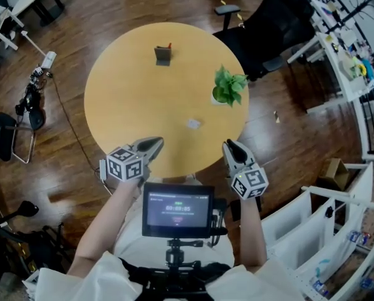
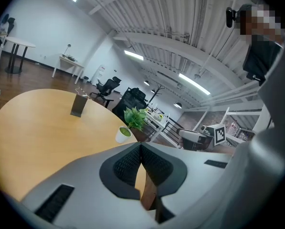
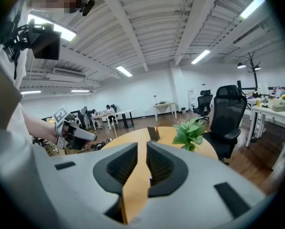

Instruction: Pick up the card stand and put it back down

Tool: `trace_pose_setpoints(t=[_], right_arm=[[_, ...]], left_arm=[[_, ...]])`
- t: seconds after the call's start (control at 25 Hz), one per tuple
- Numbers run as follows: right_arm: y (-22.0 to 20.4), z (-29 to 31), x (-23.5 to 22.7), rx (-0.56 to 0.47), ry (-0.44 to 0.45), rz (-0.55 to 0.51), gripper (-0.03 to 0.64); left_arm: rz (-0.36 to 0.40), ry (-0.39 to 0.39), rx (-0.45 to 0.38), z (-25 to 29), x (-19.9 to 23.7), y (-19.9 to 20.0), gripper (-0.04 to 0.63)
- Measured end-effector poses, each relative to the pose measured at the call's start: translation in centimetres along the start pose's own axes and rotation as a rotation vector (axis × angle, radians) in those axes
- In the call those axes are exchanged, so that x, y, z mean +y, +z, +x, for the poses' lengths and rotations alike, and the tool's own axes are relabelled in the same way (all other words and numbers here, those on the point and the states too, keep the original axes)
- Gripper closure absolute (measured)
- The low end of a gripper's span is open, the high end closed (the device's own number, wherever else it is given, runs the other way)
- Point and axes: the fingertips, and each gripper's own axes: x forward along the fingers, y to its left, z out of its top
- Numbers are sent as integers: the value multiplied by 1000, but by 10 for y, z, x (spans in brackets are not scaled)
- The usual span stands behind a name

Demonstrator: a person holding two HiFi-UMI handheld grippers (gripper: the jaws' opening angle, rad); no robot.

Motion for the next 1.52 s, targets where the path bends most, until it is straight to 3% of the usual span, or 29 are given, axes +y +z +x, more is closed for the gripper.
trace_pose_setpoints(t=[0.44, 1.08, 1.52], right_arm=[[-36, 47, -16, 161, 135, -59, 548], [-81, 94, -49, 284, 249, -63, 548], [-109, 122, -64, 359, 303, -97, 545]], left_arm=[[-43, 56, -45, 15, -6, -3, 595], [-67, 178, -68, 37, -7, -5, 595], [-84, 218, -54, 55, 5, -17, 594]])
